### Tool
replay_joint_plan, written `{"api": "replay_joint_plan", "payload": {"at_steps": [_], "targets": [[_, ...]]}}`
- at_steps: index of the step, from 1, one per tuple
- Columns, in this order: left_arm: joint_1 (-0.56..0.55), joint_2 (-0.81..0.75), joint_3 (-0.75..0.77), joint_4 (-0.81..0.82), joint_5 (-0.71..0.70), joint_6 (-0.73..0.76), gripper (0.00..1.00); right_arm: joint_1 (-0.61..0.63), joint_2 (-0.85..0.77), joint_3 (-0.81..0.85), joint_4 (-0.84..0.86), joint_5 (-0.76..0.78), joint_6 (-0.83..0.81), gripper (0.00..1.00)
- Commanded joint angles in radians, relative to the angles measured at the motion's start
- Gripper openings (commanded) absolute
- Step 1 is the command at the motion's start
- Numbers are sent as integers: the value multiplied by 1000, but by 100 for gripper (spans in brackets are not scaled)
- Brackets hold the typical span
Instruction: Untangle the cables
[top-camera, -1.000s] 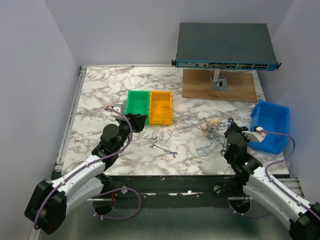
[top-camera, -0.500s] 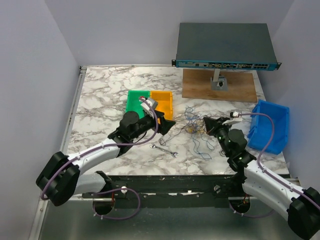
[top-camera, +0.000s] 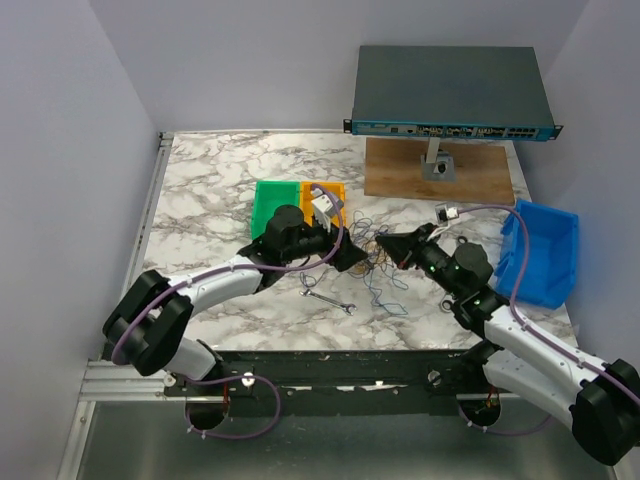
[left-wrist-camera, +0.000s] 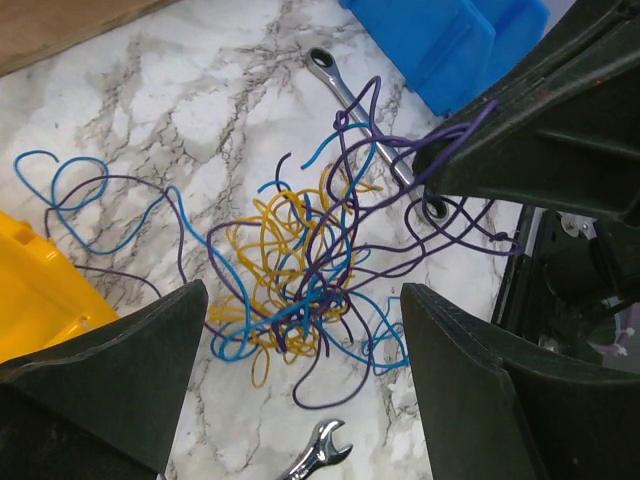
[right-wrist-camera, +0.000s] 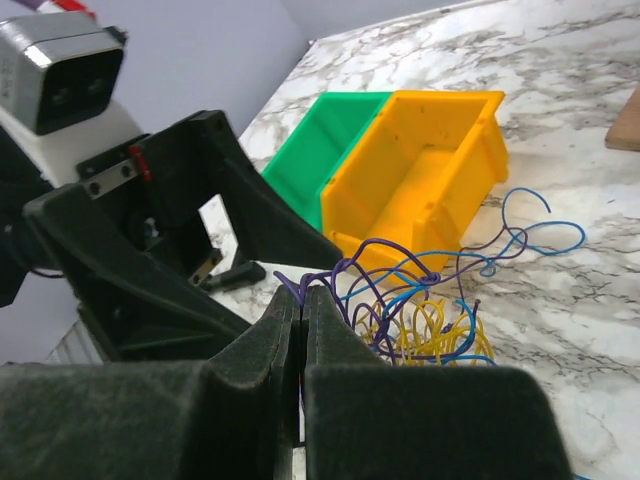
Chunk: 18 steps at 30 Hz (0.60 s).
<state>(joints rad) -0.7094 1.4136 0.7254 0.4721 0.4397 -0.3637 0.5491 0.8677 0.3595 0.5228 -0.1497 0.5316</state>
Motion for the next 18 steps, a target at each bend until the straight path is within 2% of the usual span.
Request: {"api": "replay_joint_plan", "payload": {"at_steps": [1, 5, 8, 11, 12, 13, 14, 15, 16, 17, 18], "targets": [[-12, 70, 71, -50, 95, -13, 81, -2, 0, 29, 16, -93, 27, 1], [-12, 137, 133, -117, 108, -22, 76, -1, -7, 53, -1, -115, 38, 1], [-12, 203, 179, -120, 195, -47, 62, -1, -16, 70, -21, -119, 39, 1], [-13, 245, 200, -90, 273, -85, 25, -2, -17, 87, -50, -87, 39, 1], [-12, 251, 201, -79, 285, -93, 9, -1, -15, 95, -66, -80, 36, 1], [-11, 254, 200, -66, 290, -100, 0, -2, -11, 104, -86, -78, 31, 1], [-9, 250, 198, -62, 291, -101, 0, -2, -8, 117, -106, -77, 26, 7], [-5, 245, 193, -60, 289, -104, 0, -1, -3, 126, -137, -80, 20, 21], [-1, 237, 183, -47, 288, -109, 0, -1, -1, 140, -165, -79, 8, 45], [5, 228, 169, -26, 288, -118, 0, -1, -2, 148, -200, -72, 0, 62], [14, 216, 149, 4, 288, -131, 0, -1, -10, 152, -230, -59, -2, 71]]}}
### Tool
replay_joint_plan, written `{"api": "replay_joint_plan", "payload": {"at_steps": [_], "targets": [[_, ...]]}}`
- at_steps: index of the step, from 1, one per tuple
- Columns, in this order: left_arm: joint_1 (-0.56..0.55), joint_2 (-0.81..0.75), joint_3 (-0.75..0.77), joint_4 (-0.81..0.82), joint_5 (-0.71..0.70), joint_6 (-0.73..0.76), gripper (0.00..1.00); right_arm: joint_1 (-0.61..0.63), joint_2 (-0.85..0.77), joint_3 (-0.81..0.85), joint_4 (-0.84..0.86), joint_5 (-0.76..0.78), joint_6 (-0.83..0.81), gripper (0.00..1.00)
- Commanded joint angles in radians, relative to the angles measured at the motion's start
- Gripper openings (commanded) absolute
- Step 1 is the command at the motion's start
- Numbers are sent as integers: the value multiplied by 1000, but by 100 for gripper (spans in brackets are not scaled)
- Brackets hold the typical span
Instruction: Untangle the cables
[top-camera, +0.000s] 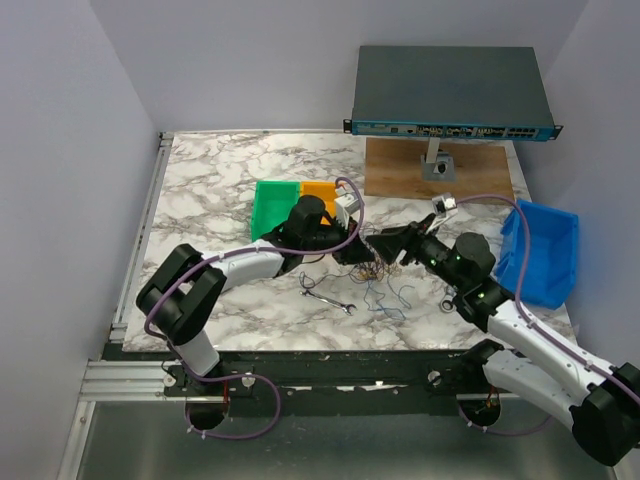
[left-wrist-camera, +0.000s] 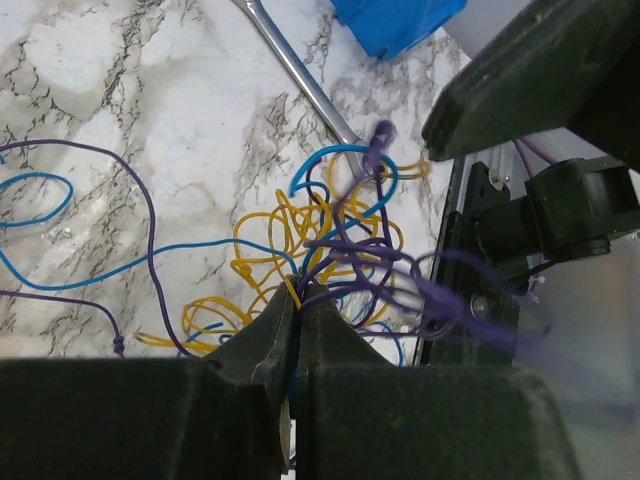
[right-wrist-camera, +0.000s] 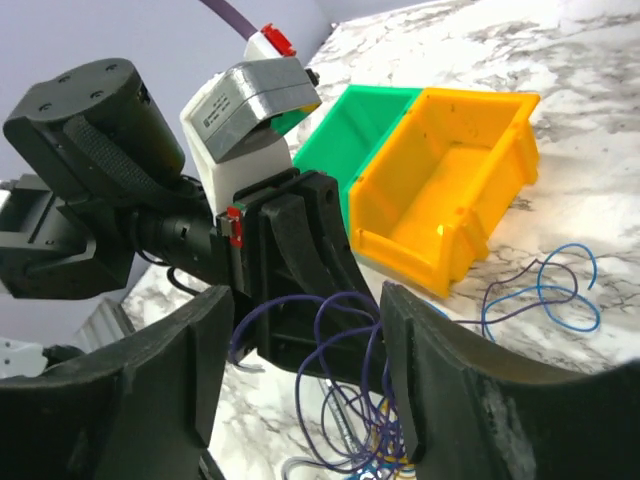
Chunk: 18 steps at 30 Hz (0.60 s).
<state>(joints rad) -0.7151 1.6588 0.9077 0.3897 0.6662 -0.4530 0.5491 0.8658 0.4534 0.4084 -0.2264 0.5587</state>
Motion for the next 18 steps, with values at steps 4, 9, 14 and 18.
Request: {"api": "replay_joint_plan", "payload": {"at_steps": [4, 9, 14, 18], "targets": [[60, -61, -90, 179, 78, -87, 0, -2, -73, 37, -252, 157, -46, 77], [94, -100, -156, 301, 106, -139, 0, -1, -144, 12, -435, 419, -38, 80], [104, -128, -197, 361, 103, -157, 0, -2, -150, -58, -360, 297, -54, 78], [111, -135, -212, 412, 129, -179, 0, -2, -136, -114, -199, 89, -67, 76]]}}
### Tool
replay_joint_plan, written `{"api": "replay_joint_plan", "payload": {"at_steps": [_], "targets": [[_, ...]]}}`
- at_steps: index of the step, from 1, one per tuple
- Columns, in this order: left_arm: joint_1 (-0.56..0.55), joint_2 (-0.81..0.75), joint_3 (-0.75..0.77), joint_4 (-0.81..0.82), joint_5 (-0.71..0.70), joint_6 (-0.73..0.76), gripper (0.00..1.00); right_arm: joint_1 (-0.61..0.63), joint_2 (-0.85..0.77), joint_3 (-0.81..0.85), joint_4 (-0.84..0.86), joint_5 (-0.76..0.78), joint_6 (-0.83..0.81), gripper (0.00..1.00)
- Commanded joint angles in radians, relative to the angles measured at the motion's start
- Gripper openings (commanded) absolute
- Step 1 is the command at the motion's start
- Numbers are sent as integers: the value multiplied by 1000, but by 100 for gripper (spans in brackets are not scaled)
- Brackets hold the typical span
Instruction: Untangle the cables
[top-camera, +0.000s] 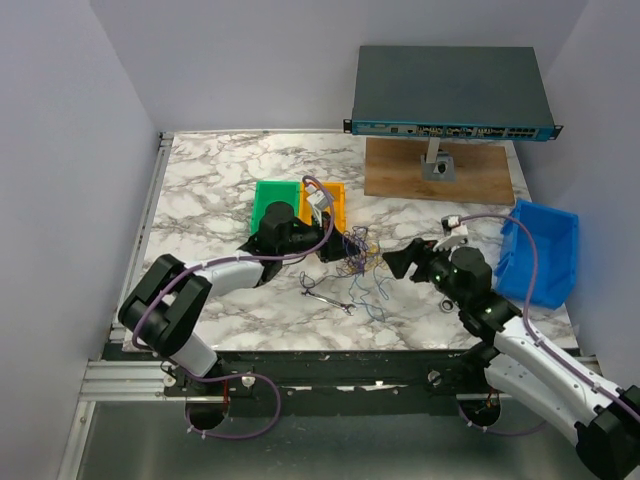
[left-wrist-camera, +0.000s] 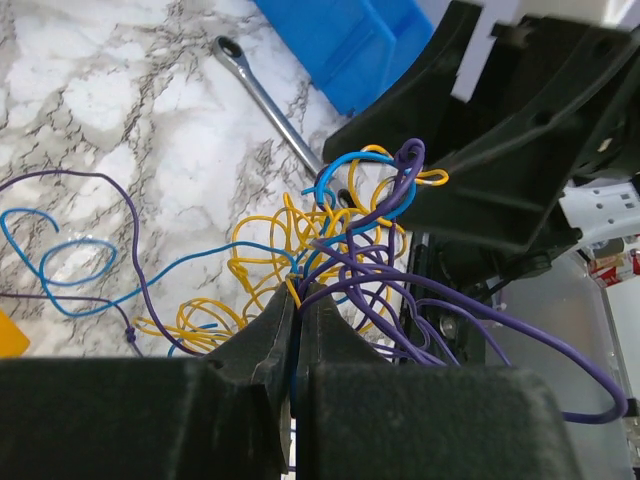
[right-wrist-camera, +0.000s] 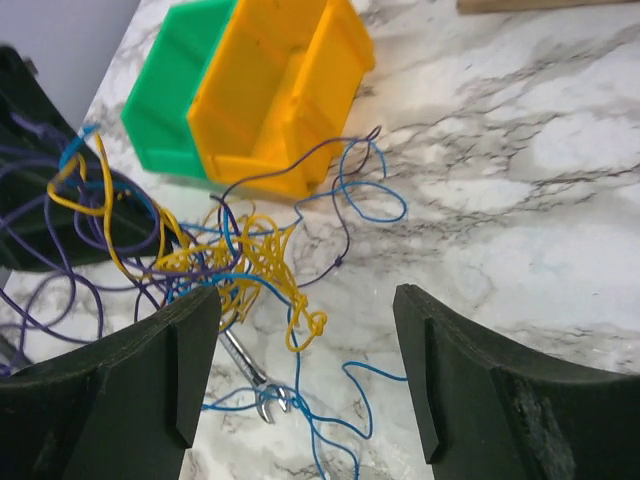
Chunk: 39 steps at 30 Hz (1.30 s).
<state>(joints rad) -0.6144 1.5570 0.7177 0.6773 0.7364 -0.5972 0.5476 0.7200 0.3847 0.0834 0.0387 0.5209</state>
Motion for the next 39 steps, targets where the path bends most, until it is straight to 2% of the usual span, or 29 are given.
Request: {"api": "replay_joint_plan", "payload": {"at_steps": [1, 6, 8, 9, 10, 12, 13, 14, 17, 20, 22, 25, 30, 33, 36, 39], "targets": [[10, -37, -28, 142, 66, -41, 0, 0, 32, -49, 153, -223, -31, 75], [12, -44, -41, 211, 108, -68, 0, 0, 175, -59, 323, -477, -32, 68], [12, -37, -45, 243, 122, -89, 0, 0, 230, -63, 386, -524, -16, 49], [12, -38, -48, 244, 120, -88, 0, 0, 245, -61, 379, -490, -7, 31], [13, -43, -50, 238, 113, -81, 0, 0, 249, -58, 367, -455, -3, 21], [18, -63, -58, 211, 88, -63, 0, 0, 226, -61, 336, -344, 10, 5], [22, -76, -66, 197, 62, -56, 0, 0, 205, -63, 303, -242, 24, 1], [29, -98, -79, 165, 13, -42, 0, 0, 174, -67, 266, -141, 50, 1], [59, -179, -134, 58, -179, 3, 0, 0, 56, -64, 52, 315, 164, 1], [78, -291, -191, -70, -448, 26, 0, 0, -46, -51, -245, 759, 410, 1], [79, -354, -220, -131, -582, 30, 0, 0, -105, -36, -445, 939, 615, 1], [79, -423, -244, -225, -778, 13, 0, 0, -188, -13, -712, 1051, 881, 1], [79, -508, -285, -275, -980, -37, 0, 0, -282, 24, -923, 1131, 1033, 1], [79, -535, -288, -346, -1114, -100, 0, 0, -304, 53, -1094, 1155, 1233, 1], [78, -568, -304, -374, -1193, -134, 0, -1, -309, 65, -1119, 1182, 1250, 1], [77, -601, -325, -363, -1217, -139, 0, 0, -296, 83, -1075, 1178, 1167, 1]]}}
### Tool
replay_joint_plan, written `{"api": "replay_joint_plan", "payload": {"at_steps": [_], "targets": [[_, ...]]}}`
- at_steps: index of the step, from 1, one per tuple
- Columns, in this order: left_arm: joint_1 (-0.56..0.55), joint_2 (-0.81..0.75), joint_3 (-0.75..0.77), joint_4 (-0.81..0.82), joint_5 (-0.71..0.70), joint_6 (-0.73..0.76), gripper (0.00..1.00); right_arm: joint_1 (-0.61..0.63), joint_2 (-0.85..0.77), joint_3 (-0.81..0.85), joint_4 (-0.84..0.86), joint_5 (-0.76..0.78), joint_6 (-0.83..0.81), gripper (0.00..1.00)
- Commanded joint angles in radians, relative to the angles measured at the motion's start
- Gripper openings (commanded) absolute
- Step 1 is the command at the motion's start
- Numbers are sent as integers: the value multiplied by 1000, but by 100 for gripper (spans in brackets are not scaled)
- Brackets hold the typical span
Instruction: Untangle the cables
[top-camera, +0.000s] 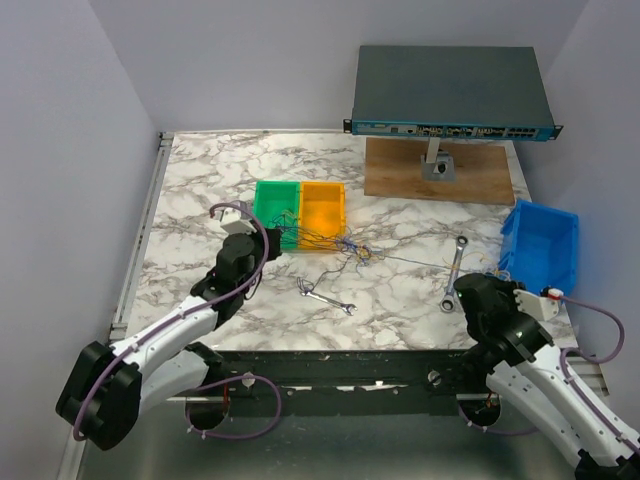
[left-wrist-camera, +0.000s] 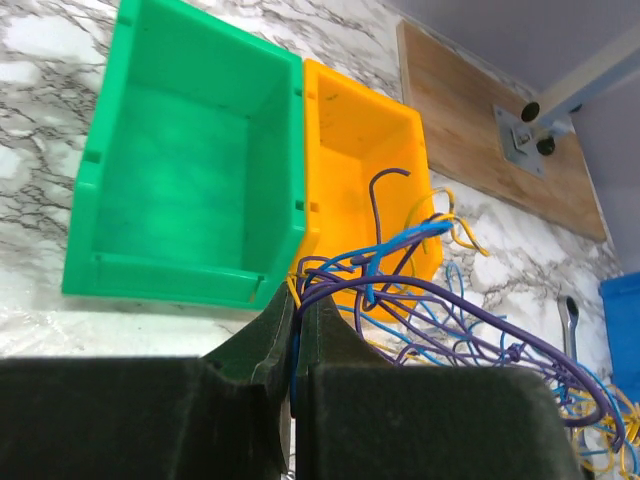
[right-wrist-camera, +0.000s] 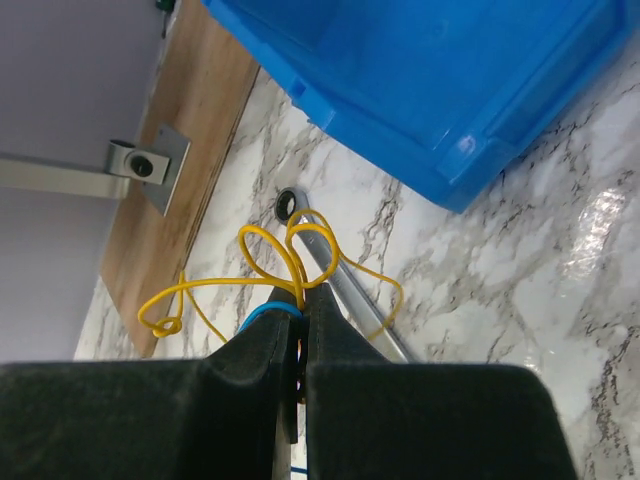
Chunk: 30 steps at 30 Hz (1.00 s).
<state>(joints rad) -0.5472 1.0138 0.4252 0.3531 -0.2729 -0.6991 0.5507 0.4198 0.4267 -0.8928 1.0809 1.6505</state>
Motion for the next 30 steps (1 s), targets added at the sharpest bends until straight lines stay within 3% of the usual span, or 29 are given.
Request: {"api": "replay_joint_plan", "payload": {"at_steps": [1, 3, 5, 6, 8, 10, 18, 21, 26, 28, 30], "targets": [[10, -64, -37, -23, -180, -25, 0, -3, 11, 45, -29, 116, -62, 1], [10, -57, -57, 107, -9, 64, 0, -3, 15, 34, 255, -2, -452, 2], [9, -19, -58, 234, 214, 147, 0, -3, 22, 12, 488, -201, -750, 13], [9, 6, -44, 279, 311, 168, 0, -3, 25, 0, 594, -316, -881, 28], [2, 64, 1, 304, 471, 185, 0, -3, 38, -22, 748, -577, -1050, 70], [-6, 117, 34, 320, 560, 193, 0, -3, 69, -29, 822, -773, -1109, 86], [-29, 143, 40, 388, 662, 219, 0, -3, 347, 50, 958, -1219, -1227, 88], [-30, 127, 33, 376, 631, 223, 0, -2, 450, 97, 942, -1175, -1217, 88], [-29, 77, 15, 306, 487, 232, 0, -2, 508, 156, 749, -656, -1054, 91], [-30, 61, 7, 286, 442, 224, 0, -3, 529, 174, 705, -530, -1025, 92], [-31, 56, 6, 280, 430, 223, 0, -3, 568, 195, 686, -505, -1050, 90]]}}
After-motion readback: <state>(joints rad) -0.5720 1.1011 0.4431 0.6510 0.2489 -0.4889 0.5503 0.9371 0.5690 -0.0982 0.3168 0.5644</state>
